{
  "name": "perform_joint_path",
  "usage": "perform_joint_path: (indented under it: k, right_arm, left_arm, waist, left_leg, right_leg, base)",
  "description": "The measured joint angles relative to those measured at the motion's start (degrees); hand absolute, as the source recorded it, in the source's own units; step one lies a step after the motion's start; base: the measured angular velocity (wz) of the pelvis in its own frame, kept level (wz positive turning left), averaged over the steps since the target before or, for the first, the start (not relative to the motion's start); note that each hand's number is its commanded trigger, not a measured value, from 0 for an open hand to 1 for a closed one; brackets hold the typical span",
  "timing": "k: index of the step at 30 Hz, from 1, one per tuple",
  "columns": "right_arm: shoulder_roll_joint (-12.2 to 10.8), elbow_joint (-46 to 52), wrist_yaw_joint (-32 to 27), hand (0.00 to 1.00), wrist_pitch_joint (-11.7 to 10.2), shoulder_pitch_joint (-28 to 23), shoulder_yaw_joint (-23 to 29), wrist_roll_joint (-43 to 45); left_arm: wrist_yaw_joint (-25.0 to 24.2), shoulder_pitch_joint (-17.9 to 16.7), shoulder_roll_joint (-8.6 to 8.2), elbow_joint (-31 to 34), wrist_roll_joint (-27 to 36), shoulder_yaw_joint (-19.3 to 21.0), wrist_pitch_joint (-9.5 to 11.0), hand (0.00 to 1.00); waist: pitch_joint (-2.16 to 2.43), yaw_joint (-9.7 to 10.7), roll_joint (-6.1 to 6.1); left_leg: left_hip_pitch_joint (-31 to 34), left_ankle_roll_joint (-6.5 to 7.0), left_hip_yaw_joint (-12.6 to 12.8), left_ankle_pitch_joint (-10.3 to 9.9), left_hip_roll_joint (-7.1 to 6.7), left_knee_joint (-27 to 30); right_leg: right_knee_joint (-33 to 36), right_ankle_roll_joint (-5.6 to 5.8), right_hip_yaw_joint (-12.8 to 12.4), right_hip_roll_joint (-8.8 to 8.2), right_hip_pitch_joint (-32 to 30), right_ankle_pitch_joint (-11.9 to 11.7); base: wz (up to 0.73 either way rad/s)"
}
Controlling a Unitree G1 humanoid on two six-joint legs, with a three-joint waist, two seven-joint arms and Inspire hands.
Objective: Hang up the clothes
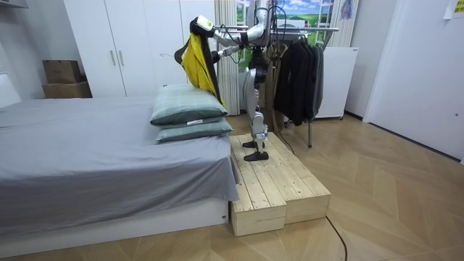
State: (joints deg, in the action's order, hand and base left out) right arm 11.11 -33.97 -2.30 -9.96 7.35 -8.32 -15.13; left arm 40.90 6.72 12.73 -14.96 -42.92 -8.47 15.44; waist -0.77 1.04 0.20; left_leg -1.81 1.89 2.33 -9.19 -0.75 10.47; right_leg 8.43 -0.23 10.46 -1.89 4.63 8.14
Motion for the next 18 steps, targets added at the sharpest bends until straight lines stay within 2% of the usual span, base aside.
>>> perform_joint_path:
  k: [5,10,13,18]
  right_arm:
    - [0.1,1.6,0.6,0.00,-0.1,0.1,-1.8,0.0]
    - [0.1,1.6,0.6,0.00,-0.1,0.2,-1.8,-0.3]
    - [0.4,1.5,1.2,0.00,-0.1,0.3,-1.7,-0.5]
    - [0.5,1.4,2.5,0.00,-0.1,0.5,-1.7,-0.4]
  left_arm:
    - [-0.6,0.0,0.18,2.3,-1.3,-2.0,0.0,1.00]
    - [-1.2,0.0,0.64,4.7,-1.8,-3.0,0.0,1.00]
    - [-1.2,0.0,1.98,5.9,-2.4,-3.0,0.0,1.00]
    - [-1.6,0.4,2.01,7.0,-2.8,-3.0,0.0,1.00]
  waist:
    - [0.02,0.1,0.27]
    - [0.10,-0.1,1.62]
    - [0.11,0.2,1.65]
    - [0.10,0.2,1.67]
  left_leg:
    - [-0.3,0.04,-0.8,0.0,-0.03,0.1]
    - [-0.3,0.04,-0.8,0.0,0.00,0.0]
    - [-0.3,0.03,-0.9,0.0,0.04,0.1]
    - [-0.3,0.04,-0.9,0.0,0.07,0.1]
  right_leg:
    - [-0.7,0.00,0.9,-0.09,0.9,0.0]
    - [-0.7,0.00,0.9,-0.10,1.0,0.0]
    - [-0.7,-0.01,0.8,-0.02,1.0,0.0]
    - [-0.6,-0.01,0.8,-0.07,1.0,0.0]
  base:
    - [0.09]
    - [0.01]
    - [0.00]
    - [0.00]
